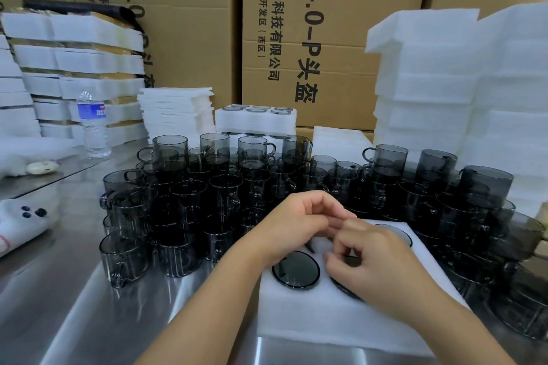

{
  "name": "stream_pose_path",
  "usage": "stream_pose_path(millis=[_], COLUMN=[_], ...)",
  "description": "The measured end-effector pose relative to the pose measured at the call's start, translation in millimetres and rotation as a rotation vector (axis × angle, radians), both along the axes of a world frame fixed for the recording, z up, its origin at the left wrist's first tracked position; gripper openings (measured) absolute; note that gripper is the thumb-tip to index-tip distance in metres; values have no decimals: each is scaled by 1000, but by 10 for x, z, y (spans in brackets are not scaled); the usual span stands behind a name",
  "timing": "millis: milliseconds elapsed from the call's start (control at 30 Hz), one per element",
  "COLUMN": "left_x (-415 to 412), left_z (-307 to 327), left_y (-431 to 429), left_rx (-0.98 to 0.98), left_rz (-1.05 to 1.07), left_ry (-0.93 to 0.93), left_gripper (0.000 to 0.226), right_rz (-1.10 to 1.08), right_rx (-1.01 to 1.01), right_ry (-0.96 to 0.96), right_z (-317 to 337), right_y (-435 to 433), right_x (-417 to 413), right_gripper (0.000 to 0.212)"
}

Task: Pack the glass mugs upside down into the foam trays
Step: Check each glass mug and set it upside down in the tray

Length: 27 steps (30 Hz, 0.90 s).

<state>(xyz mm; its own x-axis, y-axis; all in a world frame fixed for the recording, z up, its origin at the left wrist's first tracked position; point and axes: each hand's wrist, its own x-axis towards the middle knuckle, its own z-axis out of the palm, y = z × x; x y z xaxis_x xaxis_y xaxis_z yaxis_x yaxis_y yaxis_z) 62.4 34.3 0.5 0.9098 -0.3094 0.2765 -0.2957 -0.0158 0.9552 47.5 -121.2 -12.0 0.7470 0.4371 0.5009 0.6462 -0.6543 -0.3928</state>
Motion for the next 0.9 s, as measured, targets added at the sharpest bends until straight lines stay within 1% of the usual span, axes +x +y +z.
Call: stream_pose_path(millis=[100,200,367,467,533,600,667,733,767,833,900], left_x=[5,6,15,9,-7,-26,-43,-47,-47,-52,-53], left_z=[-1,2,-13,-13,2,7,23,36,39,39,40], left_y=[8,9,6,6,4,-2,1,2,0,0,10], left_rx=[-21,-31,-17,12,13,6,22,42,38,11,15], left_rz=[2,12,39,52,56,55,59,59,60,71,89], left_ry=[6,7,17,16,23,28,20,8,1,4,6], left_gripper=[36,35,39,38,38,38,38,36,34,26,23], right_rz=[44,54,93,91,68,35,-42,-160,-204,-235,-235], right_rx=[-111,-134,-27,48,93,95,21,-50,-52,17,83], right_ry=[-33,-32,43,66,34,6,-34,-120,-171,-249,-299], right_z=[23,32,8,-3,-24,-25,9,95,162,340,522], right_y=[10,9,-1,-4,-5,-5,16,59,100,213,403], right_x=[14,15,9,16,17,-3,-12,2,20,74,167], right_gripper=[33,35,31,30,29,28,29,31,31,28,25])
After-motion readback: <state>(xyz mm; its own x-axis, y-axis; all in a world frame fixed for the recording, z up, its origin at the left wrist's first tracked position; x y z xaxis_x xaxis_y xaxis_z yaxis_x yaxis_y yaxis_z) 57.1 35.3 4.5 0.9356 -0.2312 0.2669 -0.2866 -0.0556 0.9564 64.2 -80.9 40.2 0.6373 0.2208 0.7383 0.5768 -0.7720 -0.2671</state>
